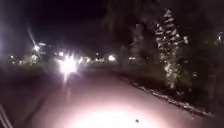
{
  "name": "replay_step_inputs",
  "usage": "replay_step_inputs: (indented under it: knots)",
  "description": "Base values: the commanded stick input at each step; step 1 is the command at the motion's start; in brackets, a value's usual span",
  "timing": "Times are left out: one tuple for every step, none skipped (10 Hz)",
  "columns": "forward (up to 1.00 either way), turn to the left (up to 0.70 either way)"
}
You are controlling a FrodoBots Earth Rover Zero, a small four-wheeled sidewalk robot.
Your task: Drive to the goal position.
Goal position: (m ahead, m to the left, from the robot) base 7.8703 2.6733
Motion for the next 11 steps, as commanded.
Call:
replay_step_inputs:
  knots:
    - [1.0,0.0]
    - [1.0,0.0]
    - [1.0,0.0]
    - [1.0,0.0]
    - [1.0,0.0]
    - [1.0,0.0]
    - [1.0,0.0]
    - [1.0,0.0]
    - [1.0,0.0]
    - [1.0,0.0]
    - [1.0,0.0]
